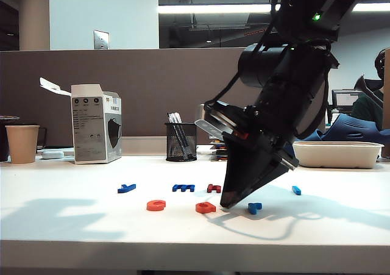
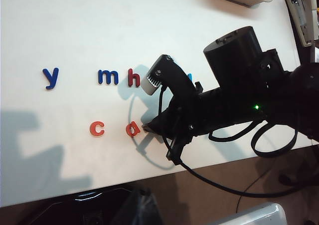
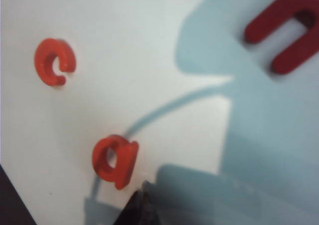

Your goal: Select the appropriate letters from the row of letter magnets placed on the table to arrange into the word "car".

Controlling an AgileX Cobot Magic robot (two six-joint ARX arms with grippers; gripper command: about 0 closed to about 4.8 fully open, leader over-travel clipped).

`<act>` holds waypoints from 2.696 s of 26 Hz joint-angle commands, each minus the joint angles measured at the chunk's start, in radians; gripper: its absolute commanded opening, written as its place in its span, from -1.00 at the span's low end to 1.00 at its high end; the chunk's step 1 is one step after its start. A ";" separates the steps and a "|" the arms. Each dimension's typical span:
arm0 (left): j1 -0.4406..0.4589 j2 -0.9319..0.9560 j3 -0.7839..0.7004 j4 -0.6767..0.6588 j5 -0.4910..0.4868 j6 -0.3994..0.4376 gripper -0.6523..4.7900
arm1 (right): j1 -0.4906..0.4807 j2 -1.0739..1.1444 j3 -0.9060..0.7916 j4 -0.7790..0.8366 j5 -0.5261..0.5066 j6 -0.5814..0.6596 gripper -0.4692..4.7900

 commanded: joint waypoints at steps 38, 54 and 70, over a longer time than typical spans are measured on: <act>0.001 -0.003 0.002 0.006 -0.003 0.001 -0.78 | 0.013 0.016 0.004 0.015 -0.068 0.032 -0.83; 0.001 -0.003 0.002 0.006 -0.003 0.001 -0.78 | 0.013 0.016 0.010 -0.027 0.006 0.034 -0.83; 0.001 -0.003 0.002 0.006 -0.003 0.001 -0.78 | -0.006 -0.155 0.010 0.101 0.114 -0.025 -0.83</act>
